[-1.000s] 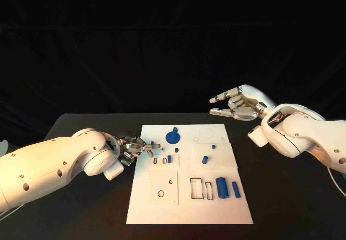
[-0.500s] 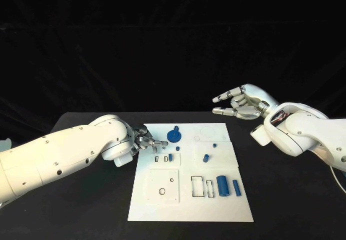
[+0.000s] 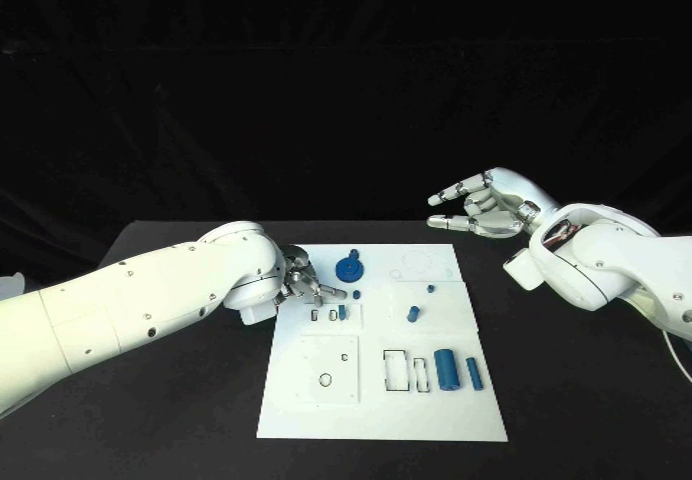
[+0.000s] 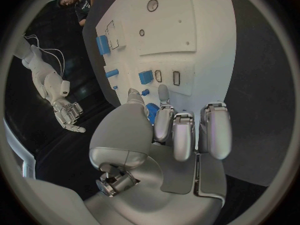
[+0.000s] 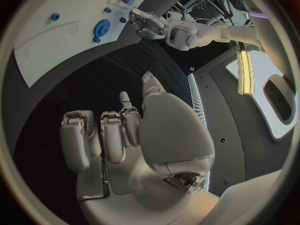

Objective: Assemble the parts on the task board

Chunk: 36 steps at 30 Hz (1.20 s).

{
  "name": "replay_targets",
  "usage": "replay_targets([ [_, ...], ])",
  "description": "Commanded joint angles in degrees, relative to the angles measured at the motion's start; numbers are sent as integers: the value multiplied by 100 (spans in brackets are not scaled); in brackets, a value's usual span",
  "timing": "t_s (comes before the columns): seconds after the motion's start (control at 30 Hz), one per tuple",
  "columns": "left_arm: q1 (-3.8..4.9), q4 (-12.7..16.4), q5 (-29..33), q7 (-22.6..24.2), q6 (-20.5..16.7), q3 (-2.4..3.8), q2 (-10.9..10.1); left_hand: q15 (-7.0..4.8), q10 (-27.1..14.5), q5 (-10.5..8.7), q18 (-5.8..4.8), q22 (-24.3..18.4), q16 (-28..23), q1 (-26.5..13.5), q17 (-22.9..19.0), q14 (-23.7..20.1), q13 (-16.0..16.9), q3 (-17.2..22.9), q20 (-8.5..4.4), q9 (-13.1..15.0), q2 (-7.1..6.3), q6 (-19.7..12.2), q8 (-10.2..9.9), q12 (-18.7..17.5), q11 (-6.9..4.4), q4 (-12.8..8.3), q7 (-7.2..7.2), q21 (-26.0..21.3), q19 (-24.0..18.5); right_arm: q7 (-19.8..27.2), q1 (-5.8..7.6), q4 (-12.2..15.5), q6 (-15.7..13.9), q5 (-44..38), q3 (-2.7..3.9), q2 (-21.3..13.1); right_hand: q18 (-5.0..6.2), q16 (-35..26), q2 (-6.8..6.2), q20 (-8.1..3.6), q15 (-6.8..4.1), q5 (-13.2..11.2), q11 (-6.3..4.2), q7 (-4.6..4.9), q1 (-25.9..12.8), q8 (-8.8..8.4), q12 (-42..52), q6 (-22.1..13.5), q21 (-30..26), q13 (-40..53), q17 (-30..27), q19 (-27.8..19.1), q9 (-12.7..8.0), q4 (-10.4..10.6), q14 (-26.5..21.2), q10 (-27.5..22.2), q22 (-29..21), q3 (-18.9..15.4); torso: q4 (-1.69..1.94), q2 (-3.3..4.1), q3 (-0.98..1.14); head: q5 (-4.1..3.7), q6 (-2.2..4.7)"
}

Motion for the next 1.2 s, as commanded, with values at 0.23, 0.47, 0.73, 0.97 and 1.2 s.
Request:
replay_targets([
  [0.23,8,-127,-101,-49,360,-15,206,-50,5,-31,-106,106,18,-34,1508,593,4,-24,-8,18,3,-39,42,-16,29,-4,-5,27,35,-43,-7,-46,119,-93,-10,55,98,-45,92,-17,-22,139,-37,-4,3,19,-26,25,-32,921,1029,304,-3,-36,484,110,959,-50,5,0,-4,1,-11],
  [0.47,8,-160,-101,-42,334,-16,266,-50,7,-28,-110,126,18,-7,1508,593,13,3,-8,42,36,-47,49,-9,29,-11,-5,36,43,-52,-10,-74,134,-106,-16,84,98,-48,101,-19,-23,187,-38,-6,3,18,-31,28,-35,917,1024,302,-3,-46,483,108,956,-66,1,1,-2,2,-18],
  [0.73,7,-198,-101,-41,427,-16,336,-45,10,-10,-114,152,18,110,1508,593,27,79,-3,105,80,-61,64,1,32,-26,-4,48,52,-52,-18,-107,150,-108,-21,120,100,-51,106,-20,-24,213,-39,-6,2,17,-34,30,-39,914,1020,300,-4,-51,482,107,950,-74,7,4,-1,0,-34],
  [0.97,5,-289,-101,-40,454,-26,428,-38,12,28,-116,166,18,209,1508,593,38,142,5,156,101,-74,69,8,37,-33,1,54,54,-49,-21,-118,158,-108,-23,132,100,-53,108,-20,-24,228,-40,-6,2,17,-32,31,-39,915,1019,300,-4,-54,482,107,950,-79,2,7,-4,2,-47],
  [1.2,3,-369,-101,-36,435,-39,509,-36,15,43,-118,177,18,245,1508,593,46,173,8,178,113,-76,72,14,38,-32,2,59,58,-50,-24,-134,172,-108,-25,152,100,-55,115,-21,-25,251,-40,-7,4,16,-35,32,-40,912,1016,300,-4,-59,482,106,950,-84,-5,6,-3,-2,-59],
])
